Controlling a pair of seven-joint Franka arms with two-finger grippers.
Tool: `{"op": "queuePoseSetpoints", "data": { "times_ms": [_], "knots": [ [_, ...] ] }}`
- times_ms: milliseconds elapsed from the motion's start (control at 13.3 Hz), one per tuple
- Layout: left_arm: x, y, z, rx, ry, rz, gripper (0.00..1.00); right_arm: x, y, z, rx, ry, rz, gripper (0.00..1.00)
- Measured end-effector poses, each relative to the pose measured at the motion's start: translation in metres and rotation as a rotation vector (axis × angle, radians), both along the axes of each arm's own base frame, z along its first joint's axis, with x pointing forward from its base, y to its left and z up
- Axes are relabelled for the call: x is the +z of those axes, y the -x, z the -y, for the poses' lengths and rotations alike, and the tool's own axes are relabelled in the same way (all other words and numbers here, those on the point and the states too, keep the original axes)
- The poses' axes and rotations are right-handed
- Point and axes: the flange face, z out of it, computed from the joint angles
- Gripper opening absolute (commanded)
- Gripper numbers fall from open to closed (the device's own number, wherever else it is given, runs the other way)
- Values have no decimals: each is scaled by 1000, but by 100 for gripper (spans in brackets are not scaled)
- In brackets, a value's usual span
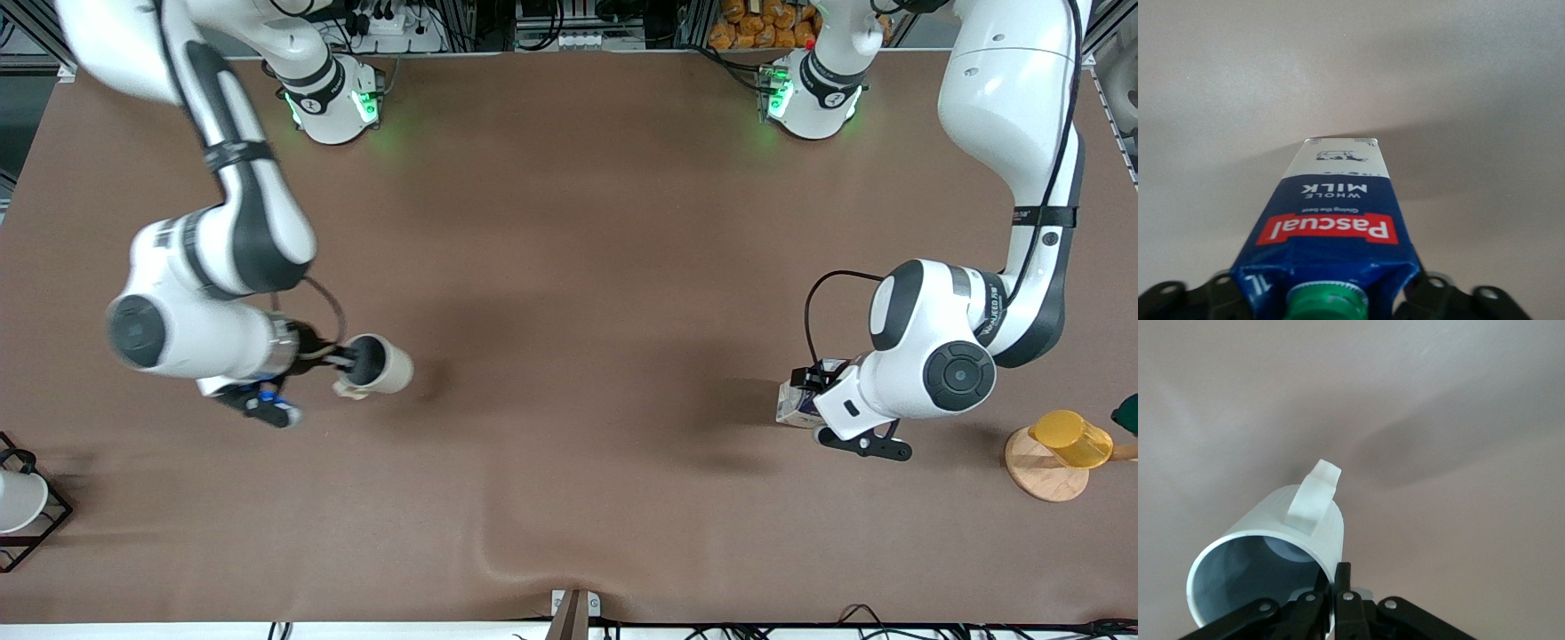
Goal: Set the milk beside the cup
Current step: 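Carry the mug toward mid-table with the right gripper while the left lifts milk, then release the mug mid-table with the right gripper while the left gripper carries milk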
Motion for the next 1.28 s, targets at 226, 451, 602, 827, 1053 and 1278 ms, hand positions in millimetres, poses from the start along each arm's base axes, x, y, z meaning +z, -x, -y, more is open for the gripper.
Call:
{"op": "queuePoseSetpoints", "data": {
  "times_ms": [226,451,602,827,1053,1278],
  "knots": [
    [10,-4,-7,11,1,18,0,-3,17,-82,-93,19,46,0],
    [25,-9,-16,25,3,45,0,-41,38,-154,-184,38,63,0],
    [40,-9,-18,27,4,68,0,-78,51,-192,-224,44,80,0],
    [63,-8,-18,28,5,99,0,-112,55,-217,-293,51,90,0],
    [76,-6,-17,28,4,108,0,-115,53,-227,-309,49,94,100],
    [85,0,-9,24,1,91,0,-111,50,-228,-308,45,104,100]
  ]
}}
